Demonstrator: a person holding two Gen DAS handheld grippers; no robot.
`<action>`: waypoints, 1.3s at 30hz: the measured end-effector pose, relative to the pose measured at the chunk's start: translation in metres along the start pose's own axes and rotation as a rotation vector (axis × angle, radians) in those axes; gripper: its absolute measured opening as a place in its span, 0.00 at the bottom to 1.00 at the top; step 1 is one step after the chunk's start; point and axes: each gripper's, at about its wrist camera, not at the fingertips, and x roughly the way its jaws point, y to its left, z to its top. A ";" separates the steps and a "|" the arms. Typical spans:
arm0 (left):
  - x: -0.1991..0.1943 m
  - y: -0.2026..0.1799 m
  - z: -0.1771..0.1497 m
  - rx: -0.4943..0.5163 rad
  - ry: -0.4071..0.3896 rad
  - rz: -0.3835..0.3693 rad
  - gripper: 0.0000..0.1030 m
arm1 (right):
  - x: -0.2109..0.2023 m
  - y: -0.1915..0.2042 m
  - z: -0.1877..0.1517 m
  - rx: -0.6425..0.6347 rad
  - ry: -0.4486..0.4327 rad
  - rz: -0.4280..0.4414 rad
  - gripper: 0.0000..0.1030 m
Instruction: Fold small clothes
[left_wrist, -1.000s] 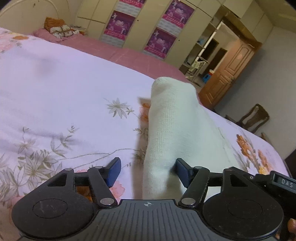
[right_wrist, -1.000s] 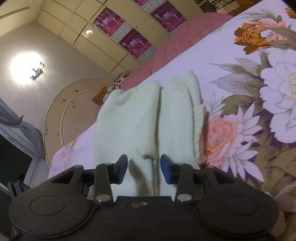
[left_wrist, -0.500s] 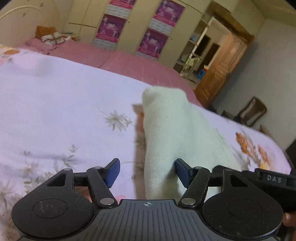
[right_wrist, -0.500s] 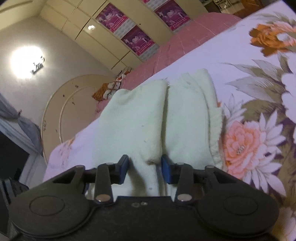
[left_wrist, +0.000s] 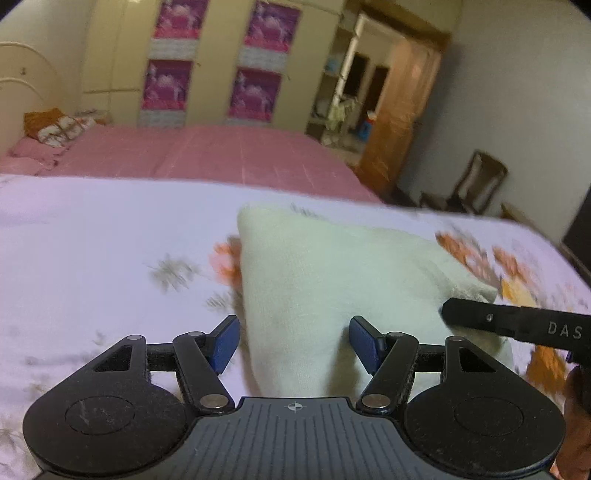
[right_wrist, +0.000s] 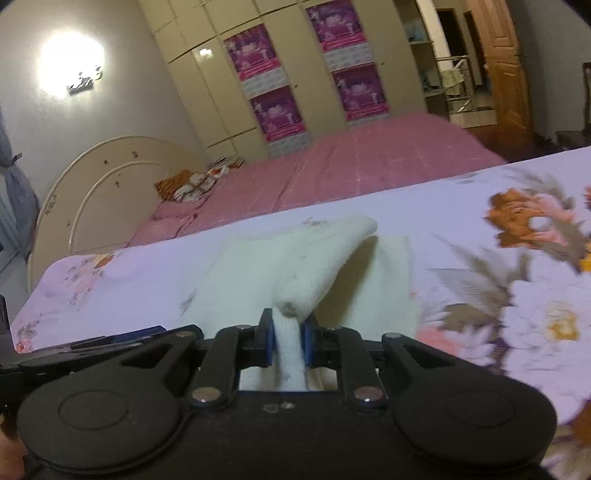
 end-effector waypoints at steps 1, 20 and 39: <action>0.006 -0.001 -0.003 0.004 0.028 0.004 0.64 | 0.001 -0.005 -0.003 0.011 0.011 -0.017 0.14; 0.037 0.051 0.029 -0.178 -0.007 -0.038 0.63 | 0.062 -0.080 0.033 0.237 0.027 0.039 0.31; 0.003 0.037 0.000 -0.102 0.018 -0.127 0.63 | 0.017 -0.079 0.016 0.206 0.000 0.055 0.26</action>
